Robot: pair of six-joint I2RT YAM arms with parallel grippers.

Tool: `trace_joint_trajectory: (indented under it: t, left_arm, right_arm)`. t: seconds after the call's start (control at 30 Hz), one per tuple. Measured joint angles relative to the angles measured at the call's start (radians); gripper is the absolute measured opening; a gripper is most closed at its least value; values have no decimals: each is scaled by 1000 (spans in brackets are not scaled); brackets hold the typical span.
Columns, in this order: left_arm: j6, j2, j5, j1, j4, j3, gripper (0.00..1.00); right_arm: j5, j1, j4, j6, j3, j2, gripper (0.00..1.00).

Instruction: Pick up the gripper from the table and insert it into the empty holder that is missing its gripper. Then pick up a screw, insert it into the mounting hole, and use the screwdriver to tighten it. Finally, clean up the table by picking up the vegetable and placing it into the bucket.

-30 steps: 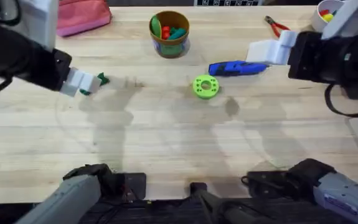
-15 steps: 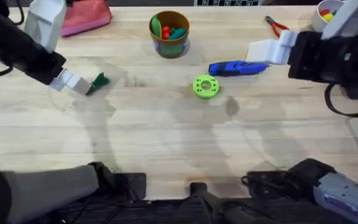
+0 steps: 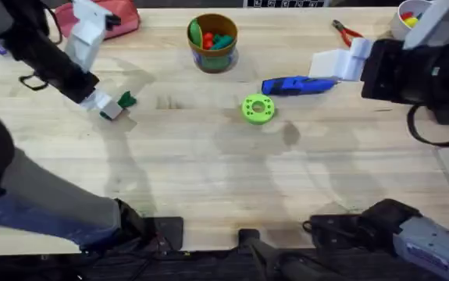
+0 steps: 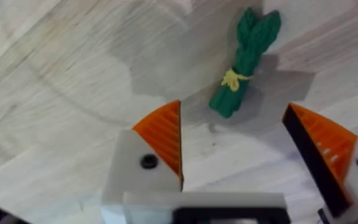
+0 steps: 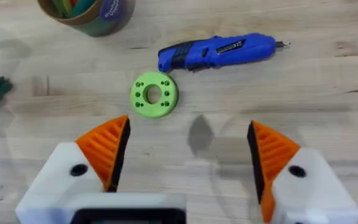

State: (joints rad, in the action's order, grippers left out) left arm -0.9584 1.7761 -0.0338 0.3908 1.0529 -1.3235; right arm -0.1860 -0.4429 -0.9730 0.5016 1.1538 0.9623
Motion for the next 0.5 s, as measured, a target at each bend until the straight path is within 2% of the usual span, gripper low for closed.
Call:
trace_joint_trajectory:
  t: [0.23,0.5]
  left_arm:
    - [-58,104,0,-7,-61,0,985]
    - [-76,132,-1,-27,-91,0,985]
  right_arm:
    - [0,0,0,0,0,0,991]
    - [0,0,0,0,0,0,991]
